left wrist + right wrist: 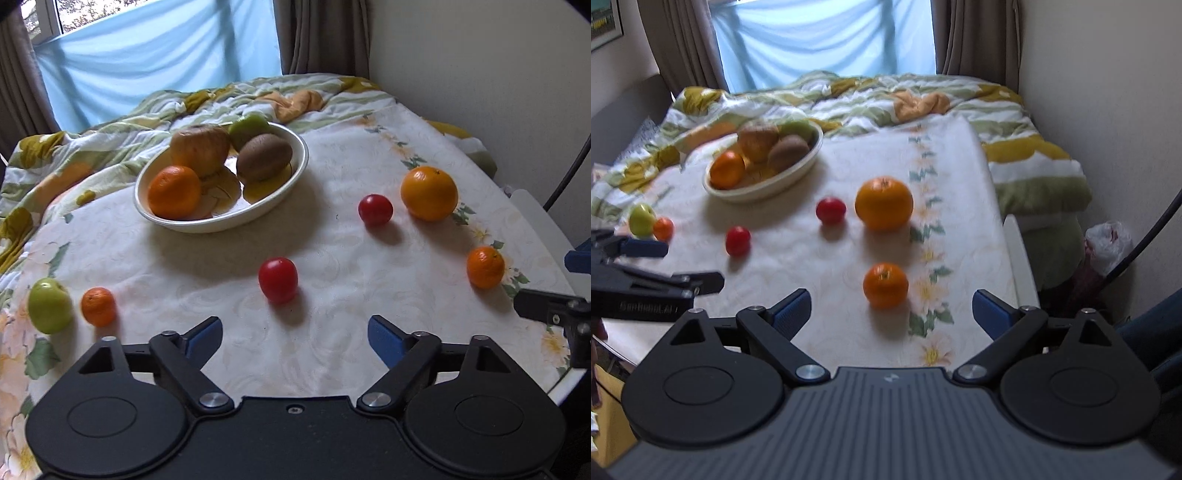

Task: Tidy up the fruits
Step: 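Move both tools back toward the remaining tomatoes and mandarins, then grasp the red tomato with the left tool while the right tool grasps a small mandarin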

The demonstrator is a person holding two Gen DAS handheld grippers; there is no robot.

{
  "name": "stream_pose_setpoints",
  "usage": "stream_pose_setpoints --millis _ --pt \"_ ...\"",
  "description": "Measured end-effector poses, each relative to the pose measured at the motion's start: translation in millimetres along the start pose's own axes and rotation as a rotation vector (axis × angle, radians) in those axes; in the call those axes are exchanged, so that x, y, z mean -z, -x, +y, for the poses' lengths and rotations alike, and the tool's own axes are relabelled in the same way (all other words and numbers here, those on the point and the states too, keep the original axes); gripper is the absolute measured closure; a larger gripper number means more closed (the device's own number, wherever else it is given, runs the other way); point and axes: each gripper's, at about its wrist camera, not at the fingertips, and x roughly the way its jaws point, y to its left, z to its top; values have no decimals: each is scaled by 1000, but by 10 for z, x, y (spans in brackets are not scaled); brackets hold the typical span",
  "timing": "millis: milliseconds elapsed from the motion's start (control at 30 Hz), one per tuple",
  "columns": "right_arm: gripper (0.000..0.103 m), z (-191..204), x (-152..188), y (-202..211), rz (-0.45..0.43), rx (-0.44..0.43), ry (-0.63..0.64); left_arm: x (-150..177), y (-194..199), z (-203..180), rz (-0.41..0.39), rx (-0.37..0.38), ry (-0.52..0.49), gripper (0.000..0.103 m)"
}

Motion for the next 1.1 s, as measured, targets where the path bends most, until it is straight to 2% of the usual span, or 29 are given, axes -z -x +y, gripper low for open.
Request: stream_pose_setpoints --millis 267,367,433,533,600,700,767,1000,1067,1100 --pt "0 11 105 -261 23 16 -35 -134 -308 57 11 -20 -20 39" --pt "1 52 88 -337 26 15 -23 -164 -369 77 15 -14 -18 49" --pt "5 68 78 -391 32 16 -20 -173 -404 82 20 -13 -19 62" --pt "7 79 53 -461 42 17 -20 -181 -414 94 16 -2 -13 72" --pt "8 83 29 -487 43 20 -20 -184 -415 102 16 3 -10 72" --pt "14 88 -8 -524 45 22 -19 -182 -411 119 18 11 -2 72" --pt "22 92 -29 -553 48 21 -17 -180 -408 119 19 13 -2 72" --pt "37 125 -59 -652 65 25 8 -171 -399 129 24 22 8 72" --pt "50 125 -65 -658 67 22 9 -164 -391 130 25 23 16 72" --pt "50 127 -69 -661 68 28 13 -163 -386 129 25 23 19 72"
